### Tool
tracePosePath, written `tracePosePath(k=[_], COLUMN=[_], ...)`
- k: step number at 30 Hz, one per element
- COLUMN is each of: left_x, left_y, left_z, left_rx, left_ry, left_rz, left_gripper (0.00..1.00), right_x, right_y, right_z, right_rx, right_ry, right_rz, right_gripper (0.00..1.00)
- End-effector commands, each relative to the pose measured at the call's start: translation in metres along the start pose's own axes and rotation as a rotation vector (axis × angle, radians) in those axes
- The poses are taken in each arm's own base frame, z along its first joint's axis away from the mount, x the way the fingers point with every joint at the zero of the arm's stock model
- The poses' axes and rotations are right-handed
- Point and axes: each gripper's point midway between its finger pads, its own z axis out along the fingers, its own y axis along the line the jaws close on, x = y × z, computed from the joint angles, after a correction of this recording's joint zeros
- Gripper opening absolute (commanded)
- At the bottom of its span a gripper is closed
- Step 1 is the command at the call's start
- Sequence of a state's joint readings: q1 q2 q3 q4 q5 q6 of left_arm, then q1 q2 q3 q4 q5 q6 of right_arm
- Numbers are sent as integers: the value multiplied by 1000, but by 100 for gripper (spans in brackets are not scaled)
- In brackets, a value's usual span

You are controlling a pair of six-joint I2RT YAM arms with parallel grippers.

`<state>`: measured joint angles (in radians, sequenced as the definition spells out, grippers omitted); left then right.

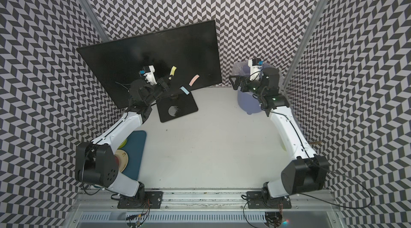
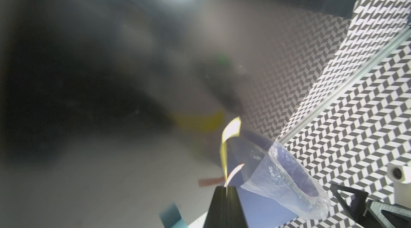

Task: Remove the sticky note from the monitor
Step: Tear off the sticky note from the monitor.

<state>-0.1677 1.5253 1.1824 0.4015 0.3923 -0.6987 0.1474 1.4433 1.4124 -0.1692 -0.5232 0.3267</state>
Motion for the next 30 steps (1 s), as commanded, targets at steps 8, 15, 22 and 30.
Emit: tracePosePath(k=[8, 15, 22, 30], left_x=[19, 43, 58, 71], left_y=[-109, -153, -175, -181], left_z=[-26, -34, -37, -39], left_rx=[318, 463, 522, 520], left_ry=[6, 49, 91, 127], left_rz=[-115, -218, -221, -198], left_gripper=[0, 0, 0, 0], right_x=[22, 17, 27, 21], right_y=[123, 162, 180, 183], right_z=[-4, 8, 15, 16], right_rx=[-560, -782, -860, -900], right_ry=[-58, -12, 10, -2], right_rz=[334, 359, 377, 388], right_gripper=[93, 74, 62, 37])
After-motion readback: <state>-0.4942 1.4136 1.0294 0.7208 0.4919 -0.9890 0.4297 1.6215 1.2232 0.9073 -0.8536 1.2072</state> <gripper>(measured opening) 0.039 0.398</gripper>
